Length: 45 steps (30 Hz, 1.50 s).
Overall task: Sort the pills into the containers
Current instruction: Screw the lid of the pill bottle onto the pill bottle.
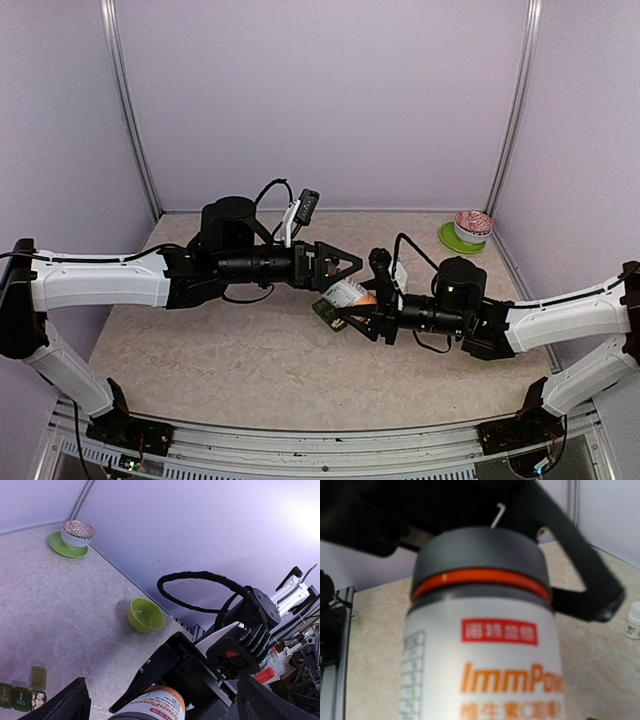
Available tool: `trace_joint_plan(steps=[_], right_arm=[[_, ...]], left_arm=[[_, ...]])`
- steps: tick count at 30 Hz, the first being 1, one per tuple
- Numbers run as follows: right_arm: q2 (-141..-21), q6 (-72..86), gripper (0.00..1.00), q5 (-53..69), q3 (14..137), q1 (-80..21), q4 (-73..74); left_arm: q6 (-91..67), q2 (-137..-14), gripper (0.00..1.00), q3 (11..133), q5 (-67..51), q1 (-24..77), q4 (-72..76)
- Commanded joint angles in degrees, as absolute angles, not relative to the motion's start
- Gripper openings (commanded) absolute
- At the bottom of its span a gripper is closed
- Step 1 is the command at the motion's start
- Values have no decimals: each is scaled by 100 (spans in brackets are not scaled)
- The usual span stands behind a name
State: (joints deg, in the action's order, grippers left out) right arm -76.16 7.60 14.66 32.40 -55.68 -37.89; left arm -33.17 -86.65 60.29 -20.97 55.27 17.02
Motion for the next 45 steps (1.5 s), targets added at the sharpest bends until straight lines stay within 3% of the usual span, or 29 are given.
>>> trace_joint_plan(steps=[1,21,45], right_arm=[[-7777,853,0,1473,3371,-5631,-3606],[-6505,553,0,285,2933,-5505,-3344],[-7606,650,0,1142,3303,-5562,-3521]], left_arm=[[-3288,-8595,99,6130,-2397,5616,2180],[-3355,-8550,99,5994,-2364,5509,1999],[-3375,-8585,99,6064,-2620,5607,2307]])
